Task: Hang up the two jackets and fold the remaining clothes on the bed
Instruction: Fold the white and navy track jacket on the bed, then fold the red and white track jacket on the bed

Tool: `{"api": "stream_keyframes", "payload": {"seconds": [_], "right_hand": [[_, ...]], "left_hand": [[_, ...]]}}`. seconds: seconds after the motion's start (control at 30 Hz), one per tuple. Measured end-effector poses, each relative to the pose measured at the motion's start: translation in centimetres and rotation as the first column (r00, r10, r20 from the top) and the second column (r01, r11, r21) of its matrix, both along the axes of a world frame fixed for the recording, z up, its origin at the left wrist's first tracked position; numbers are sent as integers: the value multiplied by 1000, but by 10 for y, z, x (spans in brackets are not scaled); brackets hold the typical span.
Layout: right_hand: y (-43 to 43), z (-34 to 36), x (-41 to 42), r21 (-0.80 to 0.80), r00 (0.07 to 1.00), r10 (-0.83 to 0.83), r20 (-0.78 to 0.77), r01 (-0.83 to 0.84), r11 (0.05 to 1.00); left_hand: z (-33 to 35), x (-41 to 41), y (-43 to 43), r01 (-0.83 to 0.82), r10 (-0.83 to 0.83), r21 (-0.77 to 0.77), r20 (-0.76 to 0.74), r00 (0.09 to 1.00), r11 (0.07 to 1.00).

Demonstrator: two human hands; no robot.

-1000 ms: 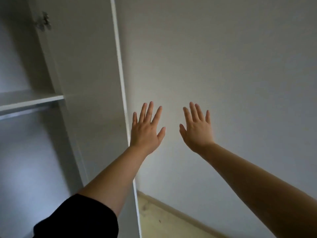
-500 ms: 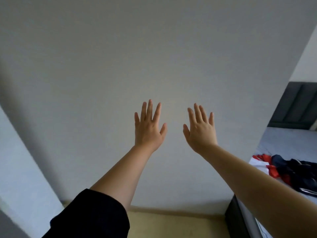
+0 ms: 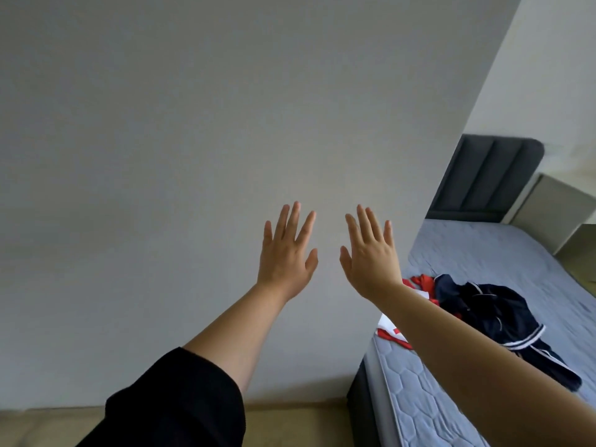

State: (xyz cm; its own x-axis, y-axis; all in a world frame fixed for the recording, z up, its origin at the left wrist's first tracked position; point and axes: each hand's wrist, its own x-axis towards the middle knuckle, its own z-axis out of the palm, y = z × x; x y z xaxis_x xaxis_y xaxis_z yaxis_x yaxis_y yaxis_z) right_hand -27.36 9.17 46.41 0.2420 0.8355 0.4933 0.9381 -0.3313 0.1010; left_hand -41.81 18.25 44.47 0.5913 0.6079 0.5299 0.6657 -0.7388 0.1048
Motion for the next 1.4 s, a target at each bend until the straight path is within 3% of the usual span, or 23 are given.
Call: {"api": "stream_keyframes", "payload": {"seconds": [0.33, 0.67, 0.83, 0.93, 1.17, 1.4], "right_hand": [[58, -96, 121, 71, 922, 343, 182, -360, 930], [65, -272, 183, 289, 892, 381, 242, -441, 849], [46, -348, 216, 398, 893, 395, 215, -449, 800], [14, -394, 250, 405, 921, 378, 99, -384, 830], [-55, -498, 370, 162, 956, 266, -124, -245, 956], [-66, -601, 445, -221, 963, -14, -271, -48, 974]], "left_hand": [[-106, 110, 26, -55, 56, -9, 147, 988, 998], [-280, 179, 27, -37, -18, 203, 267, 964, 978], [-359, 214, 4, -52, -18, 211, 318, 948, 976], [-401, 246, -30, -25, -29, 150, 349, 937, 988], [-490, 351, -104, 21, -21, -1, 194, 981, 1000], [-586, 432, -107, -147, 95, -397, -148, 984, 906]]}}
